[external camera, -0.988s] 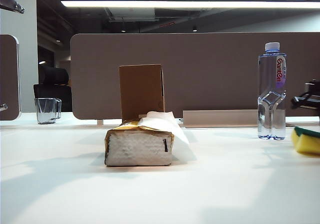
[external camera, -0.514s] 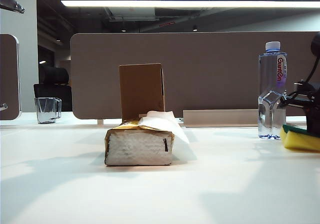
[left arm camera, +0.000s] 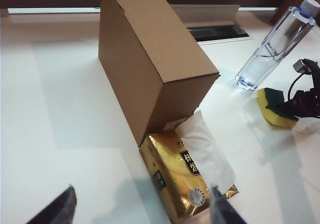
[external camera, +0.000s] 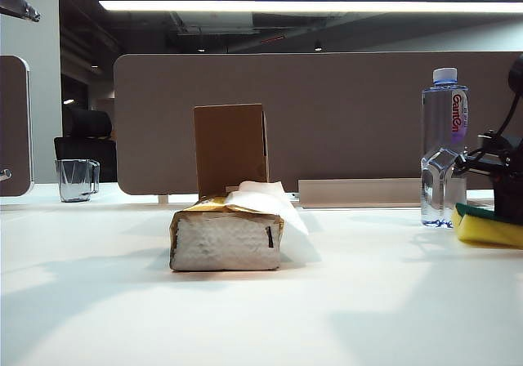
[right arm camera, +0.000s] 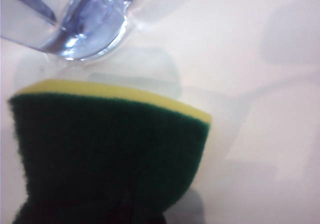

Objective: Move the sponge from left to right to wipe the table, avoiding obstacles on the table, and finally reaching the bottle of mineral water.

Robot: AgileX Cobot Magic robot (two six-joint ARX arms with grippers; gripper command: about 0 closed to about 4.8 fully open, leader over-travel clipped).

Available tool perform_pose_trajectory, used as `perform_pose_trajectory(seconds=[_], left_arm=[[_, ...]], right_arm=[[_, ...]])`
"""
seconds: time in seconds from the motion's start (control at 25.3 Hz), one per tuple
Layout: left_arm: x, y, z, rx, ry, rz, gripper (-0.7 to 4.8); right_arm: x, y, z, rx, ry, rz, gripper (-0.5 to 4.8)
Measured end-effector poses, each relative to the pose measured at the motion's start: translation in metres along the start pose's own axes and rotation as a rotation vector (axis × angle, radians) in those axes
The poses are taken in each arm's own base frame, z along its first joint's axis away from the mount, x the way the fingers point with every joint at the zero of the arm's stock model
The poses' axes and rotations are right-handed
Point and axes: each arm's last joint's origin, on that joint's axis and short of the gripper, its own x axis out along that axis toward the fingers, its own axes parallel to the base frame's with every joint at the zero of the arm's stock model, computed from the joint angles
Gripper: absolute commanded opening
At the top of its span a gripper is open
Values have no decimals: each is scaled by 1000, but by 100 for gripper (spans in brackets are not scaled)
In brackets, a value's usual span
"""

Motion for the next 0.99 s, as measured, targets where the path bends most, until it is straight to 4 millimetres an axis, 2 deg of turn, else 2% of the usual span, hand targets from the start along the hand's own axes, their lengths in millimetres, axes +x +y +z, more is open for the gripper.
perform_pose_trajectory(seconds=[0.08, 0.12, 0.16, 0.4, 0.59, 0.71, 0.99], left_arm=[[0, 0, 0, 0, 0, 0, 341], [0, 0, 0, 0, 0, 0, 341], [0, 0, 0, 0, 0, 0, 341], [0, 0, 0, 0, 0, 0, 341], [0, -1, 0, -5, 2, -24, 341], [0, -1, 0, -7, 2, -24, 341], [0, -1, 0, -7, 2, -24, 341]], right_arm=[[0, 0, 1, -1, -1, 5, 85], [0, 1, 1, -1, -1, 6, 133], [0, 1, 1, -1, 0, 13, 152], [-10, 4, -1, -5, -1, 21, 164], [-19, 5, -6, 2, 38, 12, 256], [-20, 5, -6, 2, 40, 12, 274], [-20, 5, -6, 1, 38, 12, 275]])
